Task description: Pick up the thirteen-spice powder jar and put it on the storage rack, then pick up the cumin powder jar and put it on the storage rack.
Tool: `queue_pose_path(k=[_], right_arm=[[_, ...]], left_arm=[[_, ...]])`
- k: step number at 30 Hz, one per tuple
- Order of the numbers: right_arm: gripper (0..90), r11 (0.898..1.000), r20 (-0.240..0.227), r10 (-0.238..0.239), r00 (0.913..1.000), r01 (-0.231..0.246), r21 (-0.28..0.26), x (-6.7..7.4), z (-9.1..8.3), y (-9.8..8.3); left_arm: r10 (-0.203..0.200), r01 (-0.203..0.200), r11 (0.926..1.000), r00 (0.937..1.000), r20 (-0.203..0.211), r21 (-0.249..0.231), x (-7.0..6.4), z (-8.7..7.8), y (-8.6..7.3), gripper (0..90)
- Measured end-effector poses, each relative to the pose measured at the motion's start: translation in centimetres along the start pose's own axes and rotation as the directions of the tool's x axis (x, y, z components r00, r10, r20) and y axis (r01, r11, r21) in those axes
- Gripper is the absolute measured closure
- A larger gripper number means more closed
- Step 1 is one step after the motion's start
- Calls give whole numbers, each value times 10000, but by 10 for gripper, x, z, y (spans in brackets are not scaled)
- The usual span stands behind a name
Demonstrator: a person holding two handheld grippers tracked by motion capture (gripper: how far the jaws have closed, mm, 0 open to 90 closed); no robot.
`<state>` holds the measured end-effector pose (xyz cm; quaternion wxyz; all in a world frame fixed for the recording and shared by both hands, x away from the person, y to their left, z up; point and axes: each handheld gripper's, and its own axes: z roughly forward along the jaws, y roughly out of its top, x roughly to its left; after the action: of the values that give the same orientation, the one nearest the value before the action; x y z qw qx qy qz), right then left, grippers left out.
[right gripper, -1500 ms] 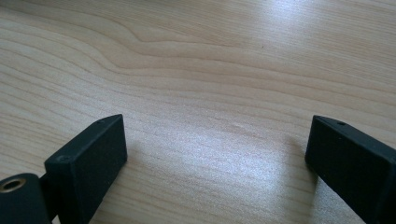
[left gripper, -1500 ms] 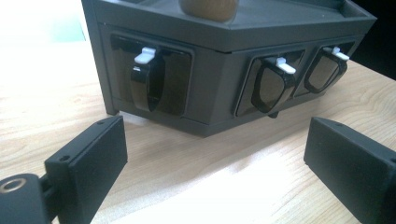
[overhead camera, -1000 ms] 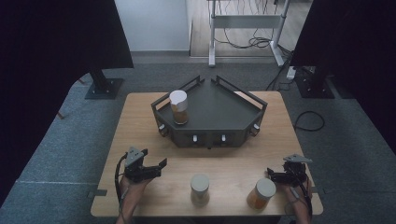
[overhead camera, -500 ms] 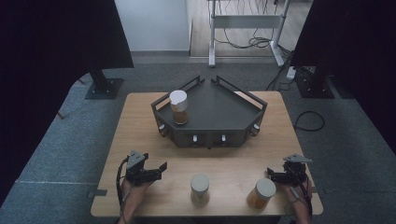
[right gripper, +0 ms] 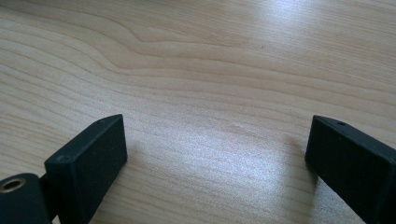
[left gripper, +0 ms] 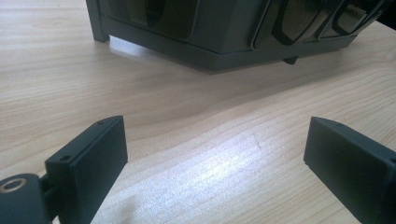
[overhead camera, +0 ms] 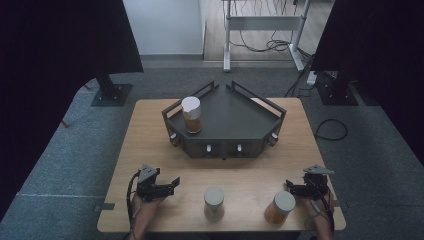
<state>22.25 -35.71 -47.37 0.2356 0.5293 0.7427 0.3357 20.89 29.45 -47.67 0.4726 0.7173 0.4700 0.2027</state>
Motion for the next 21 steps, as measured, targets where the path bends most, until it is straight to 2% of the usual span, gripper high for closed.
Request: queue_pose_path(k=[12,21], right_arm=[[49,10000,0,-1,10000,1,0,0,0,0],[49,10000,-2,1,10000,-1,4,0,0,0]], left_arm=[[-136,139,9997,9998,-140,208,2,2,-3,56],[-161,162,9997,9998,-76,183,3,3,-4,56]])
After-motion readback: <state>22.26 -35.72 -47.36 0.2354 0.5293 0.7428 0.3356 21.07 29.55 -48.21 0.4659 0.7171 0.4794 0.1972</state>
